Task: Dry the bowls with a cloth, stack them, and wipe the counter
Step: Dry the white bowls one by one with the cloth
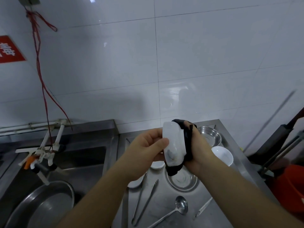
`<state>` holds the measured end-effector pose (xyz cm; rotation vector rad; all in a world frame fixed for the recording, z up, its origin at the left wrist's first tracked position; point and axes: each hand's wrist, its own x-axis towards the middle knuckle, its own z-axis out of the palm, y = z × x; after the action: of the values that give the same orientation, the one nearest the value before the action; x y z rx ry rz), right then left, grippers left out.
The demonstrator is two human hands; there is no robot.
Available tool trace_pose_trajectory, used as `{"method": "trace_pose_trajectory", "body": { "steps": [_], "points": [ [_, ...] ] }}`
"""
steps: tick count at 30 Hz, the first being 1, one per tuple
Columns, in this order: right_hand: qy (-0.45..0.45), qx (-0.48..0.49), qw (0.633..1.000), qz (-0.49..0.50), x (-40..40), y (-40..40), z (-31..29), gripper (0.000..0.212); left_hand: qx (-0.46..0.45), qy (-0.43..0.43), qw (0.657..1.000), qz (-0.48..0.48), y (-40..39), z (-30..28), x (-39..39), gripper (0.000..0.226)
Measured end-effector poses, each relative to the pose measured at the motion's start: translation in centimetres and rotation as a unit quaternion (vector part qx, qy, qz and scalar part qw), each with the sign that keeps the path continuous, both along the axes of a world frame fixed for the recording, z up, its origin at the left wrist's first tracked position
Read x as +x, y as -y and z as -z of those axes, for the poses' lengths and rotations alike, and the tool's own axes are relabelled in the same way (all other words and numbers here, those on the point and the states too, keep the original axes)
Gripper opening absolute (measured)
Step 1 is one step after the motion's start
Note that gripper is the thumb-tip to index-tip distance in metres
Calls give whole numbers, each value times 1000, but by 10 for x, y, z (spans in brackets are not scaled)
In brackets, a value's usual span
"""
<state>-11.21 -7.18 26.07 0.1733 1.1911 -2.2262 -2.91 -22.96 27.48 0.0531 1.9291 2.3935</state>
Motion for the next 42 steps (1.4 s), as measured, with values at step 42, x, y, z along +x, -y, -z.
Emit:
{"method": "trace_pose_trajectory", "body": {
  "steps": [42],
  "points": [
    [34,26,975,217,16,-68,31,25,-577,-122,807,13,-86,30,-5,21]
  ]
}}
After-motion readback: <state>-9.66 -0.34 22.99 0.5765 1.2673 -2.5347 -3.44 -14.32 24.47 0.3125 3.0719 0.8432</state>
